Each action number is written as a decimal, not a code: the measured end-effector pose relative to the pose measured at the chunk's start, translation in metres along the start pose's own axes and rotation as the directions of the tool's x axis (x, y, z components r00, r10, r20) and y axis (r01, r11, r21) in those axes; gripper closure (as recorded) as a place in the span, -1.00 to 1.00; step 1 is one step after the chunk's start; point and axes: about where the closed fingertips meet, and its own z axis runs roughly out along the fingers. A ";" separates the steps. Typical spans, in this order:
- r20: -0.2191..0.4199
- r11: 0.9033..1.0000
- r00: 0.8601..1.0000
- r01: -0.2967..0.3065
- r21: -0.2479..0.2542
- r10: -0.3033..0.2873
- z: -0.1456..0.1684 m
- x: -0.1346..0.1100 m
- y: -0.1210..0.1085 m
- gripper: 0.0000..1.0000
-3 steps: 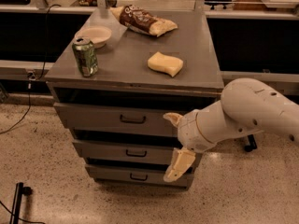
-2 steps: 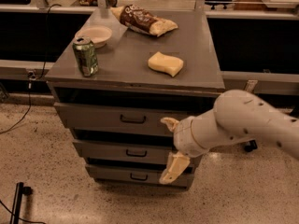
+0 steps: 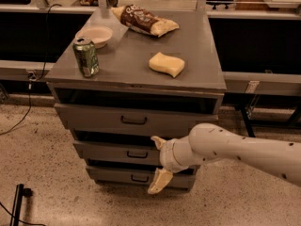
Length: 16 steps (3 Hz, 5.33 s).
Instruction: Open middle drawer
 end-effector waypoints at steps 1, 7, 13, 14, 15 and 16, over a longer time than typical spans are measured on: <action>0.012 1.000 1.000 -0.023 0.014 0.023 0.028 0.022 -0.004 -1.00; -0.118 0.994 0.987 -0.104 0.027 0.106 0.086 0.130 -0.013 -1.00; -0.198 0.992 0.975 -0.089 0.087 0.105 0.099 0.187 -0.062 -0.28; -0.134 0.995 0.987 -0.080 0.059 0.088 0.101 0.170 -0.045 -0.30; -0.015 0.997 0.997 -0.073 0.001 0.073 0.104 0.145 -0.022 -0.14; 0.090 0.995 0.995 -0.022 -0.102 0.031 0.107 0.104 0.009 -0.28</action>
Offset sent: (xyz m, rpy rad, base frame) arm 0.0262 -0.0333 -0.1146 0.0812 0.0981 -0.1541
